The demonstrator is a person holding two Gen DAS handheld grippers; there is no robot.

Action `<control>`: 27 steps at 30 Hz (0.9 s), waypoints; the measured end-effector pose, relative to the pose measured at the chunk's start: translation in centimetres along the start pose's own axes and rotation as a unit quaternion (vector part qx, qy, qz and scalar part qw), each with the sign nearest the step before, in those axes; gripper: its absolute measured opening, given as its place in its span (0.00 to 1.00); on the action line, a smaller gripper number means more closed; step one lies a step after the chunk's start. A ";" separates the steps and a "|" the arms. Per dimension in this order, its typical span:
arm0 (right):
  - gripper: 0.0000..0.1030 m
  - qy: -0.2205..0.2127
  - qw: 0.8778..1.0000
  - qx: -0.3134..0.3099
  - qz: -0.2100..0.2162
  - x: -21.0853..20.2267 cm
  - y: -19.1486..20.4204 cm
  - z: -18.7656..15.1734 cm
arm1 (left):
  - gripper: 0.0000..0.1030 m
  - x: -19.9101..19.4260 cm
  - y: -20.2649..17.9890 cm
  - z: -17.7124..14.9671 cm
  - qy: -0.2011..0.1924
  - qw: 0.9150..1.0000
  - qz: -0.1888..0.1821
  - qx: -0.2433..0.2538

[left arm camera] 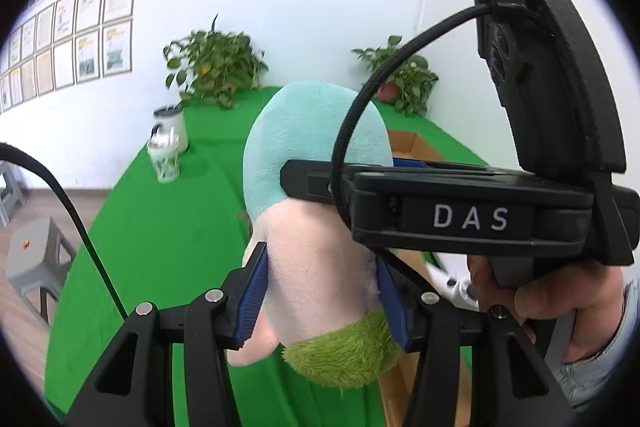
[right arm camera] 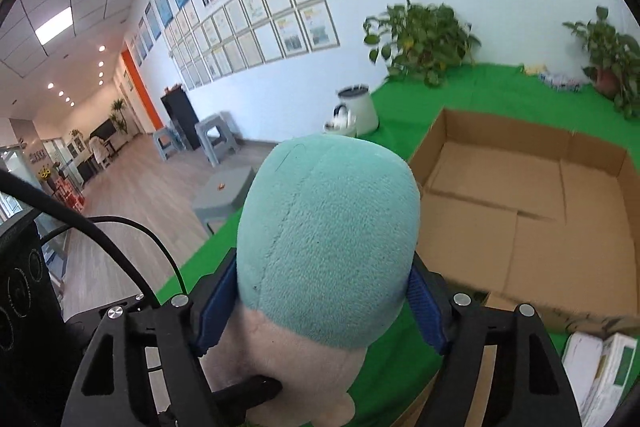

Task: Organize objects

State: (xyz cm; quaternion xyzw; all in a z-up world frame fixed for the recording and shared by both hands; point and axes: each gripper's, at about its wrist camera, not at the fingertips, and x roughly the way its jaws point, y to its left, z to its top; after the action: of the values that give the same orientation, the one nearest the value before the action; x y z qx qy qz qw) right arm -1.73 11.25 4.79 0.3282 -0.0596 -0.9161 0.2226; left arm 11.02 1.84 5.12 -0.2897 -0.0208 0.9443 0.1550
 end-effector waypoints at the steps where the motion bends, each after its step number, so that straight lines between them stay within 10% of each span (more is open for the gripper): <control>1: 0.70 -0.009 1.000 0.002 -0.003 -0.5 -0.2 0.5 | 0.49 0.0 -0.3 0.6 -0.006 1.000 -0.001 0.005; 27: 0.69 -0.127 0.991 0.008 -0.053 -10.8 -6.5 15.6 | 0.49 2.9 -2.2 13.3 -0.083 0.993 -0.043 0.070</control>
State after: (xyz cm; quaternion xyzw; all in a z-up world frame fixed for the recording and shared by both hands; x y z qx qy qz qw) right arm -6.57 21.32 21.44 0.2140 -0.0769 -0.9602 0.1621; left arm 1.98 5.53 14.89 -0.1974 0.0201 0.9567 0.2129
